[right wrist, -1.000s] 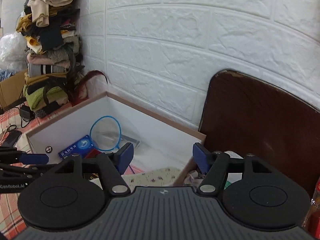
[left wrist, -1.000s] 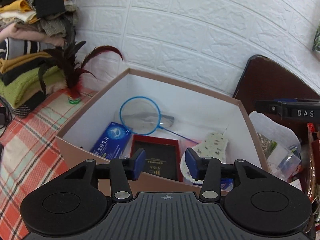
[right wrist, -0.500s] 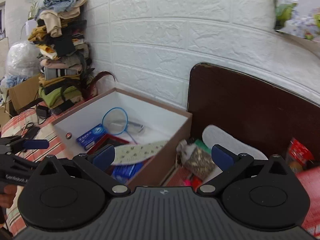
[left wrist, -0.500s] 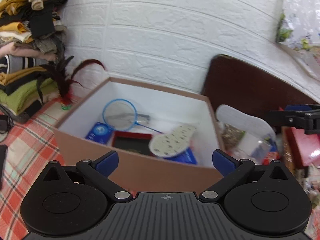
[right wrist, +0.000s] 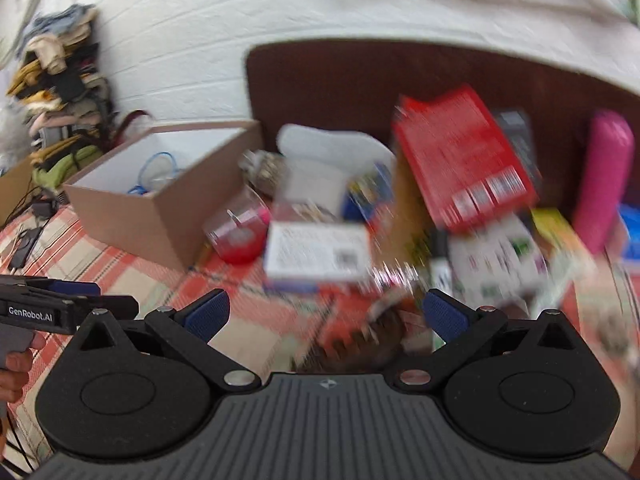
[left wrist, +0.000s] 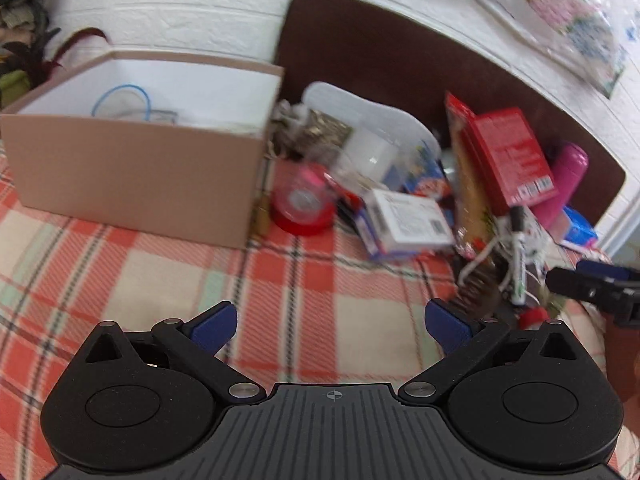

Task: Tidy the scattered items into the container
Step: 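Return the left tool to the table and grasp the brown claw clip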

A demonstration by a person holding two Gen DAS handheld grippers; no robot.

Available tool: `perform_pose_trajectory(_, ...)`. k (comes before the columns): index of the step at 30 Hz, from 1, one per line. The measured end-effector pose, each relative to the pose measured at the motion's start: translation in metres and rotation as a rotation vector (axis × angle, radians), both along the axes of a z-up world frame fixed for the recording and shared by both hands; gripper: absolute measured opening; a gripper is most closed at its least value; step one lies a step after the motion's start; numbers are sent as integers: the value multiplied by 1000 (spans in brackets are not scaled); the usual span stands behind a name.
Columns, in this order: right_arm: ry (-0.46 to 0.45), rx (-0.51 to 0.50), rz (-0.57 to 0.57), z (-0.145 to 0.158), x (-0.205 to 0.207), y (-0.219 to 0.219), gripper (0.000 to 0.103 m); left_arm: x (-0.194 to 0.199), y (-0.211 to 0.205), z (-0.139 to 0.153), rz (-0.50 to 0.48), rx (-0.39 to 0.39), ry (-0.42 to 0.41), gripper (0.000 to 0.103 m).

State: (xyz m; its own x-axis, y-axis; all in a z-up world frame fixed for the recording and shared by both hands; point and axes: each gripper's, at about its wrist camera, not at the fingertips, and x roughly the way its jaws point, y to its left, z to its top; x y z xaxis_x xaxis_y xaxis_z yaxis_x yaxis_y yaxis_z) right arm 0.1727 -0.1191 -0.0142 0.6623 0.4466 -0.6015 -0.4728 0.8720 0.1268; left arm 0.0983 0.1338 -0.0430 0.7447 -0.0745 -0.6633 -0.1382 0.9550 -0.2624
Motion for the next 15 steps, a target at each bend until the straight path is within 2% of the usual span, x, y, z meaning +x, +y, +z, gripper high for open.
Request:
perform_pose_trajectory(4, 37, 24, -114, -37, -25, -33, 102, 5, -29, -9, -69, 45, 10, 103)
perform_pose_trajectory(9, 38, -72, -99, -70, -43, -34, 102, 14, -57, -13, -146, 49, 22, 99)
perform_pose_trajectory(12, 30, -68, -52, -80, -46, -29, 99, 22, -74, -16, -221, 50, 37, 91)
perform_pose_trajectory(15, 38, -69, -37, -85, -46, -26, 87, 30, -88, -19, -296, 38, 51, 80)
